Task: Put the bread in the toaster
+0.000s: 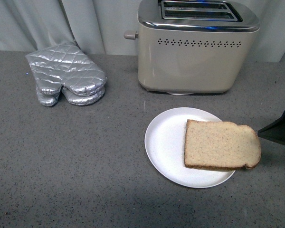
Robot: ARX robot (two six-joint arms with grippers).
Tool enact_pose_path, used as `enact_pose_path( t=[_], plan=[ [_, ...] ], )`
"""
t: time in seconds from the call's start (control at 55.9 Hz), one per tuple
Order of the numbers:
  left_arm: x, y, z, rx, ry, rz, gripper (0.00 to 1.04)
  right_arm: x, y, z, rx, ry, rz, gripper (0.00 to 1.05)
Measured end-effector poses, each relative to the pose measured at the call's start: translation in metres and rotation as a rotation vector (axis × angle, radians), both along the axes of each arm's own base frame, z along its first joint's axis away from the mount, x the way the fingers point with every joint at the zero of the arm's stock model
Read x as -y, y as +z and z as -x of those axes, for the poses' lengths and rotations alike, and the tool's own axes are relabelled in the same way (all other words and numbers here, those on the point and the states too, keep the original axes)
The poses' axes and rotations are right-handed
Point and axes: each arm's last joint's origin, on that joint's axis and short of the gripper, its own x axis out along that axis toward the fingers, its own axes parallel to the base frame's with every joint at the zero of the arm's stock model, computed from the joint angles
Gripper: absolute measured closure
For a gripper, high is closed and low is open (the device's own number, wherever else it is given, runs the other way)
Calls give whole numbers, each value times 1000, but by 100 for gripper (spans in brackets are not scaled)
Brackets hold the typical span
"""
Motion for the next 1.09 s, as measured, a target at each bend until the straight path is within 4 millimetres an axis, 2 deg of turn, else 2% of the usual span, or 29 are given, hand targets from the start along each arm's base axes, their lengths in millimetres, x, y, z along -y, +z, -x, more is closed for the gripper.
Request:
enact_pose_path(
  t=[0.197,0.591,0.716,0.823,0.966,1.038,1.092],
  plan=[
    [0,0,0,0,0,0,7,-13,-16,-8,-55,32,-43,10],
    [0,0,0,0,0,0,7,-31,-30,-23,-86,15,-86,11],
    [0,0,0,0,0,0,7,-36,-30,-27,-96,8,-96,29],
    [0,0,0,0,0,0,7,-40,-29,-30,-104,6,-93,54],
    [0,0,0,0,0,0,7,-41,-28,-32,-121,0,-98,83],
    [0,0,0,0,0,0,7,-42,-26,-31,-136,-2,-103,96],
    [0,0,0,0,0,0,7,-42,-23,-31,-137,2,-113,102]
  ],
)
